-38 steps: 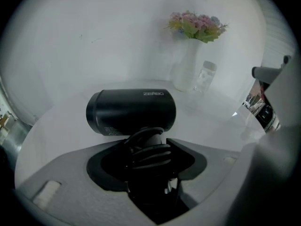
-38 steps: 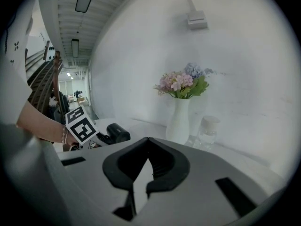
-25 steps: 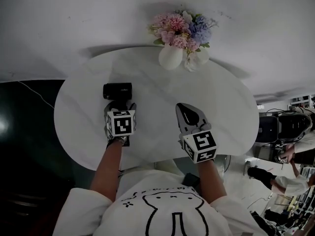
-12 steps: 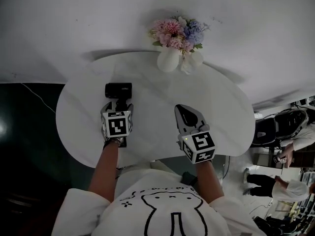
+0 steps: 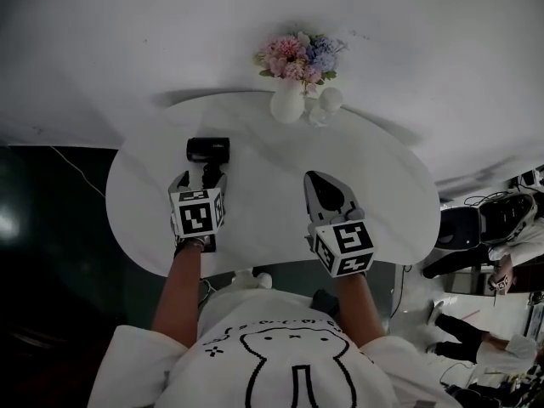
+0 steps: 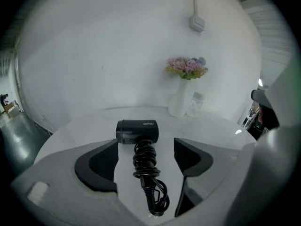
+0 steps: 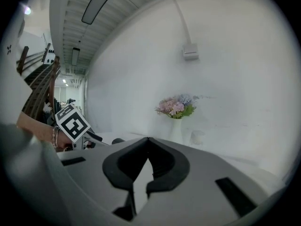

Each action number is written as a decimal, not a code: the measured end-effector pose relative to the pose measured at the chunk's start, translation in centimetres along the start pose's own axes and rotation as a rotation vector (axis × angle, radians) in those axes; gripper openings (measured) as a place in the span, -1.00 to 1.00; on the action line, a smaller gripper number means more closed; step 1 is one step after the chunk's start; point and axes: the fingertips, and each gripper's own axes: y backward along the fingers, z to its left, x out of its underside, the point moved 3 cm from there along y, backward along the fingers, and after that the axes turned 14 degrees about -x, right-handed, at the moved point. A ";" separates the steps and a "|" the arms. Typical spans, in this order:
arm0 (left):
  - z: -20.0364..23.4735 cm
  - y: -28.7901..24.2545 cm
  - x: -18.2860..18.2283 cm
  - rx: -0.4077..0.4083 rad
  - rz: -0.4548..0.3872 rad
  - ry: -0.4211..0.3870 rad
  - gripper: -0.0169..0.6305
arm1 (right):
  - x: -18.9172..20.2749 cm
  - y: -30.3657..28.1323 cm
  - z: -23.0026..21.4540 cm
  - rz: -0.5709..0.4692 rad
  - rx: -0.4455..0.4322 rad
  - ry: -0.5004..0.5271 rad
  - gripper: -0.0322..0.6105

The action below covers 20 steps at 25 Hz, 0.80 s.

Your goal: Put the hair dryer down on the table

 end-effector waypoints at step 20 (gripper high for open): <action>3.2 12.4 -4.7 0.052 -0.381 -0.016 0.15 | -2.7 4.5 1.7 -0.108 -0.012 0.053 -0.90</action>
